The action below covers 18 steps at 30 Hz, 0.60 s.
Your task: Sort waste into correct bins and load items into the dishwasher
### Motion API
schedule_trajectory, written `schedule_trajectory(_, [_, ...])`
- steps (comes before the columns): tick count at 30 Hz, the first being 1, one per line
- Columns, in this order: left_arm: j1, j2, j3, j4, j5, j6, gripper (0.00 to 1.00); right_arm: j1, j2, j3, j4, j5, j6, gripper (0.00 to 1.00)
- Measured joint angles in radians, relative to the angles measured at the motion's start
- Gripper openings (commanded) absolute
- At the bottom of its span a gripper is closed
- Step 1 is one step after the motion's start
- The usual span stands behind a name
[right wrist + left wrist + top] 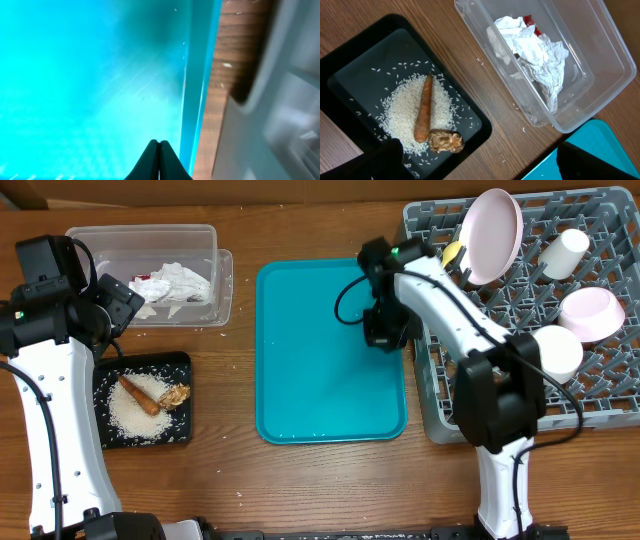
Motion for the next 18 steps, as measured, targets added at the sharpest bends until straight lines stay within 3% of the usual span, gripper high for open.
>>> schedule_trajectory(8, [0.000, 0.000, 0.000, 0.000, 0.000, 0.000, 1.00, 0.000, -0.308, 0.143, -0.116, 0.021, 0.010, 0.08])
schedule_trajectory(11, [0.000, 0.000, 0.000, 0.000, 0.000, 0.000, 1.00, 0.001, -0.464, 0.152, -0.180, 0.064, 0.041, 0.15])
schedule_trajectory(12, [0.000, 0.000, 0.000, 0.000, 0.000, 0.000, 1.00, 0.001, -0.510, 0.154, -0.197, 0.076, 0.051, 0.21])
schedule_trajectory(15, [0.000, 0.000, 0.000, 0.000, 0.000, 0.000, 1.00, 0.001, -0.624, 0.154, -0.209, 0.095, 0.069, 0.63])
schedule_trajectory(16, [0.000, 0.000, 0.000, 0.000, 0.000, 0.000, 1.00, 0.001, -0.659, 0.152, -0.209, 0.098, 0.067, 0.90])
schedule_trajectory(17, [0.000, 0.000, 0.000, 0.000, 0.000, 0.000, 1.00, 0.001, -0.689, 0.146, -0.208, 0.101, 0.071, 1.00])
schedule_trajectory(18, [0.000, 0.000, 0.000, 0.000, 0.000, 0.000, 1.00, 0.001, -0.719, 0.138, -0.209, 0.104, 0.074, 1.00])
